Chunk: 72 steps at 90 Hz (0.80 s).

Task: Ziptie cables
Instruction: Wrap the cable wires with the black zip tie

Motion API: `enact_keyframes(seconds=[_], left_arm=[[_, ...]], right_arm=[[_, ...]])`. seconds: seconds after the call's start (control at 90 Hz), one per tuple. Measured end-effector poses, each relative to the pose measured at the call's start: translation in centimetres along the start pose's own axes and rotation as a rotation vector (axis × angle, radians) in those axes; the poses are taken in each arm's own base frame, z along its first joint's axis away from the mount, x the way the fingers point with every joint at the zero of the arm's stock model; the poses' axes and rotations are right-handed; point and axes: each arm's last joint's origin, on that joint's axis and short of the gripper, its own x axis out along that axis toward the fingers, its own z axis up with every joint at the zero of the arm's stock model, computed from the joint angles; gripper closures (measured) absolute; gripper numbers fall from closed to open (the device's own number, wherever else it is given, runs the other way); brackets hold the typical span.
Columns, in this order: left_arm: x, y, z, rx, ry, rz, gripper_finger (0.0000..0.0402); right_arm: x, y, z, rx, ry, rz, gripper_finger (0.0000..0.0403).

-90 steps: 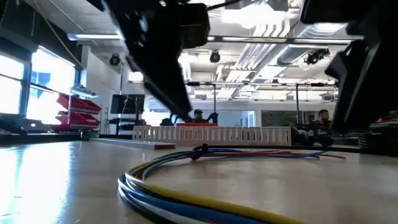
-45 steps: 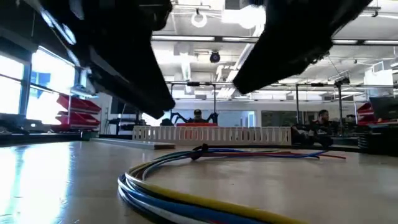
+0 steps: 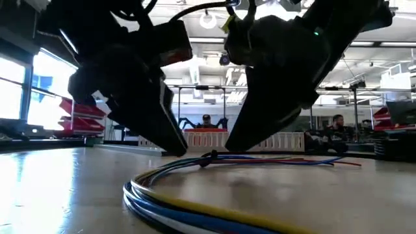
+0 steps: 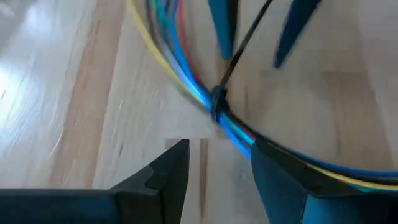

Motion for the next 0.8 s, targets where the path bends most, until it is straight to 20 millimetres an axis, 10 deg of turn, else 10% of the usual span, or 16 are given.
enact_keyframes(seconds=[0.256,0.8], left_arm=[[0.3,0.4,-0.1,0.07,-0.079,-0.077,0.0251],[0.3,0.4,0.3,0.233,-0.09,-0.094,0.0251]], right_arm=[[-0.3,1.2,-0.4,-0.014,-0.009,0.063,0.0397],[-0.6,1.7,-0.1,0.132,-0.009,0.023,0.03]])
